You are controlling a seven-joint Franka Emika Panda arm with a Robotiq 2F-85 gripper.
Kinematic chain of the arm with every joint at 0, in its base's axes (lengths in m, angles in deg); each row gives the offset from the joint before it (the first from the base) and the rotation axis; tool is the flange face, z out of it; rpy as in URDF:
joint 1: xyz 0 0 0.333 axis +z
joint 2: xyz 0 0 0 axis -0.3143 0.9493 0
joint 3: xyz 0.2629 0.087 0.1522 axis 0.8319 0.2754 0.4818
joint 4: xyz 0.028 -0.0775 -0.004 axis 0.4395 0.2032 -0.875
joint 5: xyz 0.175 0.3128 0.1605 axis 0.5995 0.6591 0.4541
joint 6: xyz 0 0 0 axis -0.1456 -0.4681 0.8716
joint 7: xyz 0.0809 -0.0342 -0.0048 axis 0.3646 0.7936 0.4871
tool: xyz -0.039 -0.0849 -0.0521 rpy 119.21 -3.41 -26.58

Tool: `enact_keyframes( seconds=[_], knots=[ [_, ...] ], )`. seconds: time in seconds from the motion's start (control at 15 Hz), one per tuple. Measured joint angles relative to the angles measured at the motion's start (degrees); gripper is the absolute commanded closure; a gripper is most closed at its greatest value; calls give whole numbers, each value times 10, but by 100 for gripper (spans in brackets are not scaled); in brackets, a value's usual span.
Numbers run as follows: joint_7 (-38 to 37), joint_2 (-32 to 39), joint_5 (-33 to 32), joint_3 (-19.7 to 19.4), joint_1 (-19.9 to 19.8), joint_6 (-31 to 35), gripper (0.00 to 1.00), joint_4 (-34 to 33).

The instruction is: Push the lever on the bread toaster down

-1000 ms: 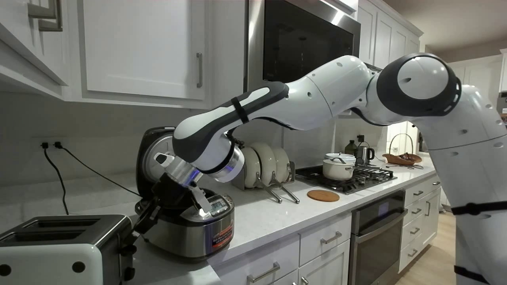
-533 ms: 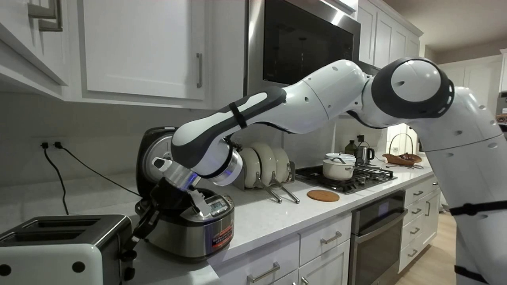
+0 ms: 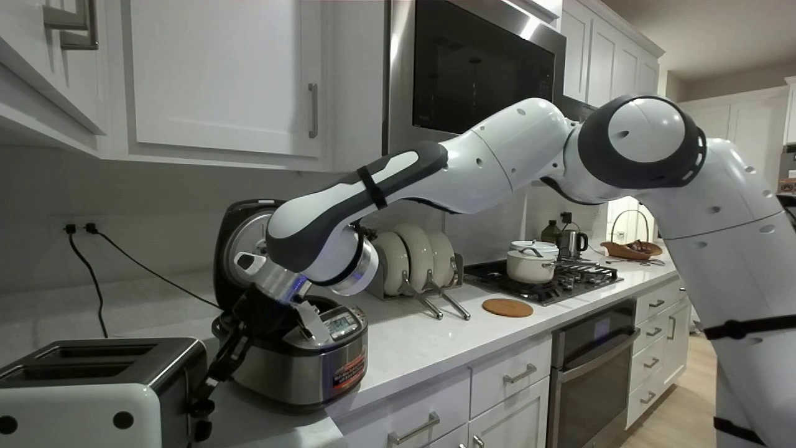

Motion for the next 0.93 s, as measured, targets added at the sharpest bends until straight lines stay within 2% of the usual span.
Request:
enact_keyframes(
  seconds=[0.93],
  knots=[
    [-76,18,-83,11,-6,-10,100,-14]
  ],
)
